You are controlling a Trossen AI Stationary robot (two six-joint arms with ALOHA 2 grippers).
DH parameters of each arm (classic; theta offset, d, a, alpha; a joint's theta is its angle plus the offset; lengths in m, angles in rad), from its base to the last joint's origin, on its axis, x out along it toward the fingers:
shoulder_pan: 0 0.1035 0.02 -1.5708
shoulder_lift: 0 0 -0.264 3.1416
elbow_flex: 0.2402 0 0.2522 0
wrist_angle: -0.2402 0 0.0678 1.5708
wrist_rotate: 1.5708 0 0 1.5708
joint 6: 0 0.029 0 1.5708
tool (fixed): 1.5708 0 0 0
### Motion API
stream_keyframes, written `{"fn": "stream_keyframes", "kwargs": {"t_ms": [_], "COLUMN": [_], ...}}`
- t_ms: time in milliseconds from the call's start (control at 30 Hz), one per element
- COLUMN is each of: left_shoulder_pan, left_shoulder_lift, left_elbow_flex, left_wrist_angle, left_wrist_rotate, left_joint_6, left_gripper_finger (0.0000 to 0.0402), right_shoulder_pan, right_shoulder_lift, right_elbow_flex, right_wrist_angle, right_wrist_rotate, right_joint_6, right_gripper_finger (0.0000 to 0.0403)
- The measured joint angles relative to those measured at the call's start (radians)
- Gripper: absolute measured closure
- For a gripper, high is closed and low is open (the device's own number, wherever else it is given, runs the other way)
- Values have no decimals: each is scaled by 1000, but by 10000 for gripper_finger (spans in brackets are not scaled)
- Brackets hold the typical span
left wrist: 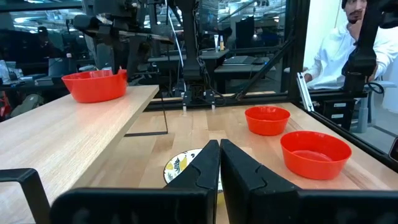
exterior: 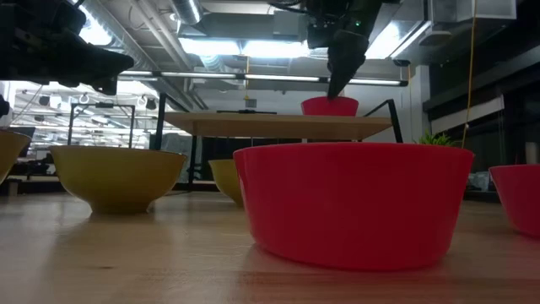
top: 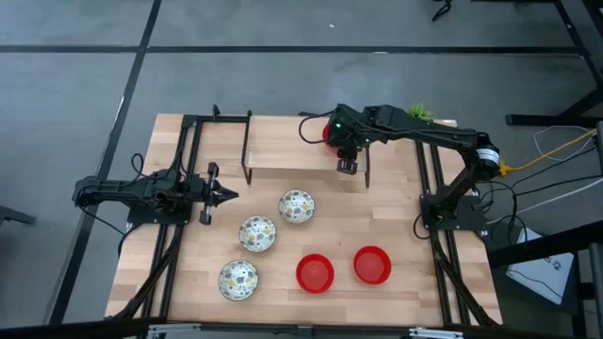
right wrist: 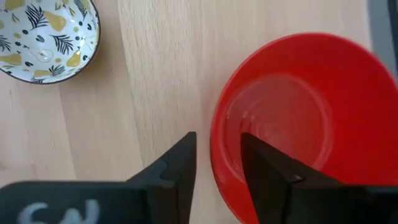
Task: Pick & Place Mini bowls
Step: Stack the right red bowl on top of the red bowl on the shelf
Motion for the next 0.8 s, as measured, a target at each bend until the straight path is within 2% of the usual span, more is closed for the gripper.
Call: {"fn": "stream_keyframes", "kwargs": {"t_ms": [300, 800], "left_shoulder_pan": [0, 0], "left_shoulder_lift": [0, 0], "left_elbow_flex": [0, 0], "left_wrist_angle": [0, 0], "left_wrist_rotate": [0, 0], "left_joint_6": [0, 0], "left_gripper_finger": [390, 394], "right_shoulder_pan": [14, 117], "right_shoulder_lift": [-47, -169], "right_elbow_flex": [0, 1], "right_wrist_angle": [0, 1], "right_wrist_rotate": [53, 54], "right_joint_6": [-8, -8], "right_gripper_finger": [257, 257]}}
